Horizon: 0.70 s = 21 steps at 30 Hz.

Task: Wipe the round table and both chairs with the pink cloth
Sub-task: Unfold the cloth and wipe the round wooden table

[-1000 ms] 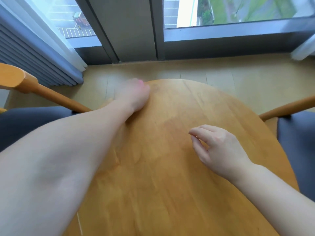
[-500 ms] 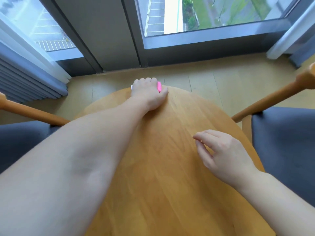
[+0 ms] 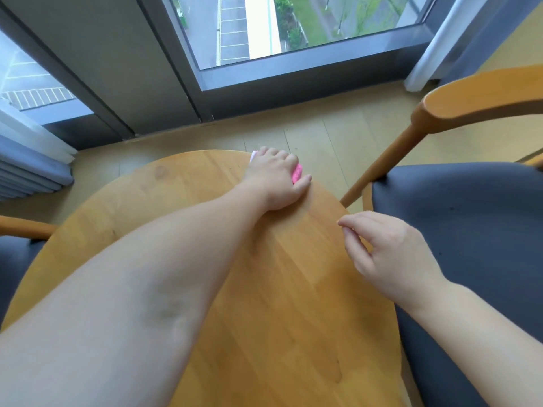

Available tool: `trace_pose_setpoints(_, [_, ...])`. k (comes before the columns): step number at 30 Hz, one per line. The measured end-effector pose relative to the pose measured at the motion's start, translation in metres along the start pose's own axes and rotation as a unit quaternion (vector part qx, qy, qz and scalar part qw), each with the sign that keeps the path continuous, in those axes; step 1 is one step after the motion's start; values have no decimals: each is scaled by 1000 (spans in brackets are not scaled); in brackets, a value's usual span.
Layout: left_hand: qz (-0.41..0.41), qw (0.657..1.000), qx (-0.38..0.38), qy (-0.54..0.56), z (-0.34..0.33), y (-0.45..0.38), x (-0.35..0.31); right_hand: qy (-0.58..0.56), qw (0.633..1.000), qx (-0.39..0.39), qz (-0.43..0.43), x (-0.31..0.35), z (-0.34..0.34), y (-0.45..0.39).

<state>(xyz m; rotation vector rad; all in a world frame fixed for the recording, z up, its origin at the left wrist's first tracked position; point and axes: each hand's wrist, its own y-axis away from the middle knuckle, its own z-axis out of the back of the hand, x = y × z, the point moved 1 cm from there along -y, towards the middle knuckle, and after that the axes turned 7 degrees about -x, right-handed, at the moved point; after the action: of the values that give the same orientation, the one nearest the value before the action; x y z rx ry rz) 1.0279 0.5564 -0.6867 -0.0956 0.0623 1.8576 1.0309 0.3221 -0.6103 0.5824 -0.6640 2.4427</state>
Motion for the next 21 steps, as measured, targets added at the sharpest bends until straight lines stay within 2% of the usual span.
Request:
trace_pose_setpoints(17, [-175,984,6,15,-3,32,-96,18,1000,-8,-23,-29,43,23])
trace_pose_setpoints(21, [-196,980,9,20,-3,41,-112,25,999,-13,-29,-35,54,31])
